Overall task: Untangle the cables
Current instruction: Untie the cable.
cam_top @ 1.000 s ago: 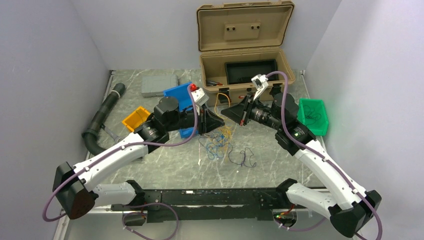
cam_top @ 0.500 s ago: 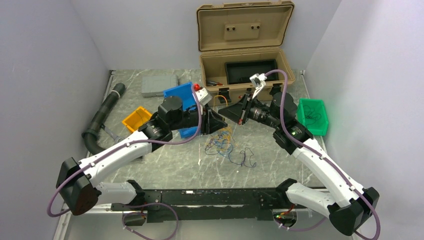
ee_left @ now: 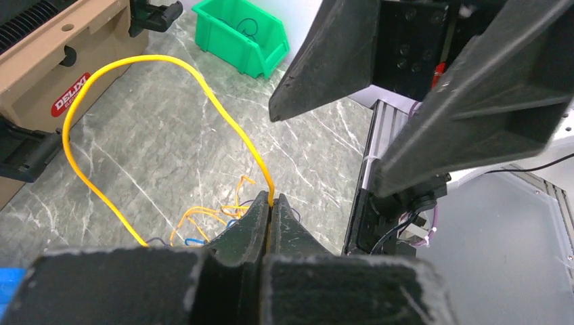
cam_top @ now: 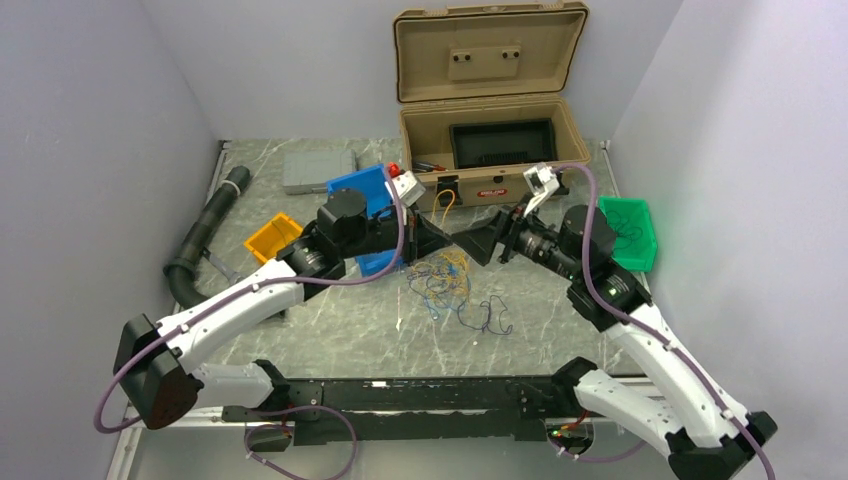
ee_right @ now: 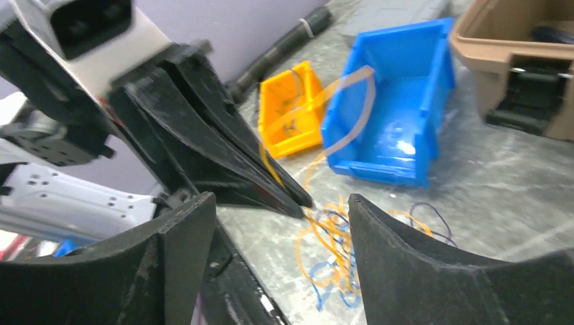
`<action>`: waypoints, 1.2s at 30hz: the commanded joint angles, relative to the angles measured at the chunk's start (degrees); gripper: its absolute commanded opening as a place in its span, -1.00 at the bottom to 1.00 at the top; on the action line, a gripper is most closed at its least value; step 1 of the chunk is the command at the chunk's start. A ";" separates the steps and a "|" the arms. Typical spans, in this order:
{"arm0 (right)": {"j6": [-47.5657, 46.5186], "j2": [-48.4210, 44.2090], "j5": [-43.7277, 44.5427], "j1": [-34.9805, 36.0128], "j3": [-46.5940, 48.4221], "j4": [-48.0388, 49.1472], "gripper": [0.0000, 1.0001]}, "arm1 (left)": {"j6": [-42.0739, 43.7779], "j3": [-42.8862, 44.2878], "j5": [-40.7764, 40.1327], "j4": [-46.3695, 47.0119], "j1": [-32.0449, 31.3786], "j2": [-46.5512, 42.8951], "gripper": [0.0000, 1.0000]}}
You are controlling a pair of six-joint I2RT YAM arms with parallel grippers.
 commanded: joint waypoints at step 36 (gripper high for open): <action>2.22 -8.49 37.09 5.17 -38.53 22.79 -1.00 | 6.41 14.02 -22.67 -21.31 0.93 -12.62 -1.00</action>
